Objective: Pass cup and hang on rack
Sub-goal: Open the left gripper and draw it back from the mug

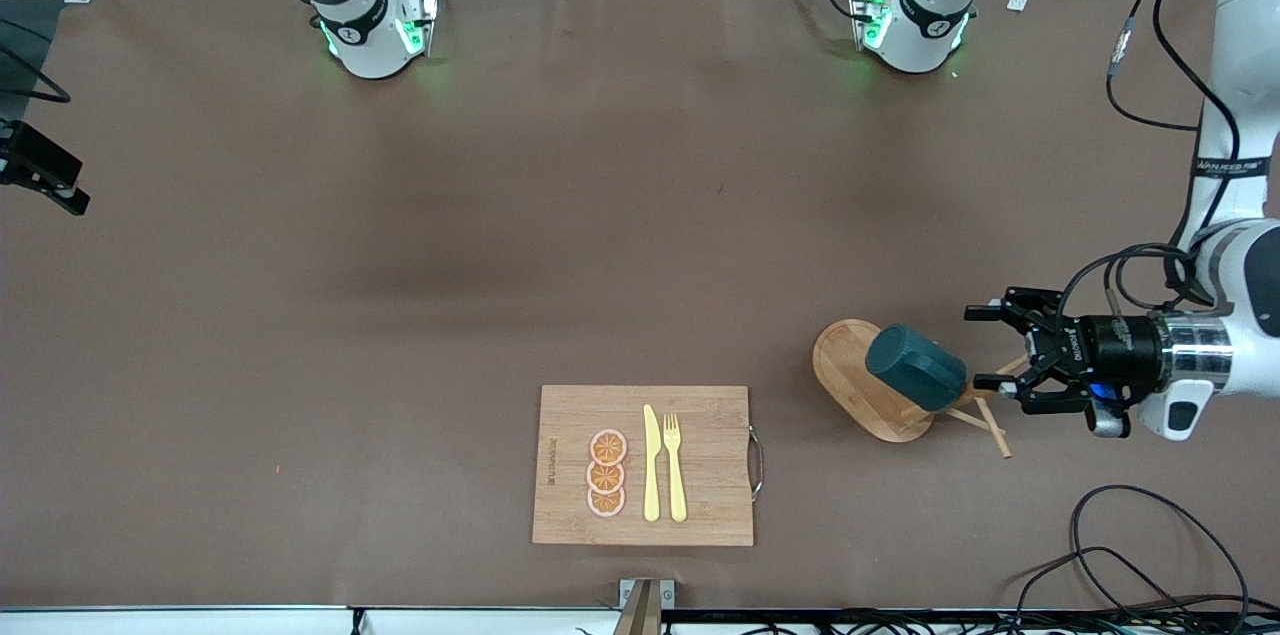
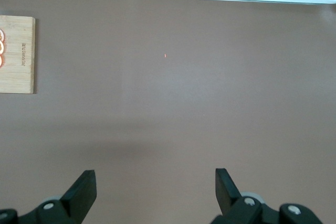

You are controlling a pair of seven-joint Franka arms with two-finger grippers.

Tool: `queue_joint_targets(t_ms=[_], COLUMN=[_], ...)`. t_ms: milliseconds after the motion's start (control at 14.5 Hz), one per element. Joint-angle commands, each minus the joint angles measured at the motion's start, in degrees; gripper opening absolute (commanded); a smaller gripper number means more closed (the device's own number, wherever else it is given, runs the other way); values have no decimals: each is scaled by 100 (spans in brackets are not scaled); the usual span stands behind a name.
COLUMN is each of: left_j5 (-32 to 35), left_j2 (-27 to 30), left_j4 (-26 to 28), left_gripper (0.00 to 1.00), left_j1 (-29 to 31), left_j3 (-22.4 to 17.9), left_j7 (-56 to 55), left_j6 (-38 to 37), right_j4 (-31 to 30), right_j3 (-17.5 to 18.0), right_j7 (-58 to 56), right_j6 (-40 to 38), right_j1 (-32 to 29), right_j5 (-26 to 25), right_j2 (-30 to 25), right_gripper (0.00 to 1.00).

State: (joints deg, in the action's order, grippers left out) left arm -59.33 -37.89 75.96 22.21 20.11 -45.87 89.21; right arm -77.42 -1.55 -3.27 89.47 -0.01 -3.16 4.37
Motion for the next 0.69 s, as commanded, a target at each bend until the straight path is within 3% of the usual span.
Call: queue_joint_targets(t_ms=[0,344,620], left_j5=[403,1720,3353], left_j2=[685,1301,1557], left_j4=[120,112,-11], left_gripper=[100,100,100], left_j1=[-41,-68,-103], left_j3=[115,528,932], left_j7=[-132,-80,-1], left_j6=[-35,-26,18], right_j4=[25,25,25], right_j3=[32,50,50], right_j7=[54,54,54], right_j6=[-26,-26,-26], right_j1=[-26,-17,-8], right_j5=[61,52,52], right_j2=[-24,-24,-24], right_gripper=[100,100,100])
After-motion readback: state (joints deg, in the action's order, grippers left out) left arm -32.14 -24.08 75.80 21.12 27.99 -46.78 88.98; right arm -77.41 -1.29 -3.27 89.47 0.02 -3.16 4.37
